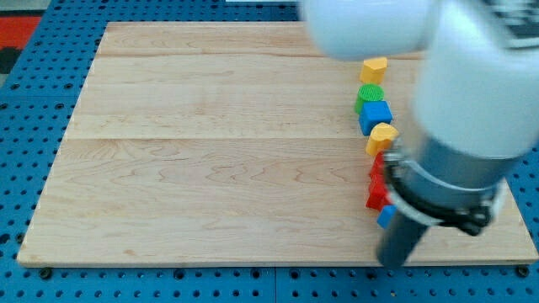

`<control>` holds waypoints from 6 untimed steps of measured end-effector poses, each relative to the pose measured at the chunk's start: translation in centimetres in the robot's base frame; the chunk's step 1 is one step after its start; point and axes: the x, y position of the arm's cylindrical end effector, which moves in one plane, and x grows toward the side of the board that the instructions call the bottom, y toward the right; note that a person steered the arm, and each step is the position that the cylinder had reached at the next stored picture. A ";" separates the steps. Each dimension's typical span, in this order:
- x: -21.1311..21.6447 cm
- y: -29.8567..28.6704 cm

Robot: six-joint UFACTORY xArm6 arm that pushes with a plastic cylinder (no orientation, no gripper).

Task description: Move your arm parallel to the right of the red star

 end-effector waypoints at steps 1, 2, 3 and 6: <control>-0.1 7.3; -3.5 11.0; -8.0 10.2; -8.5 8.7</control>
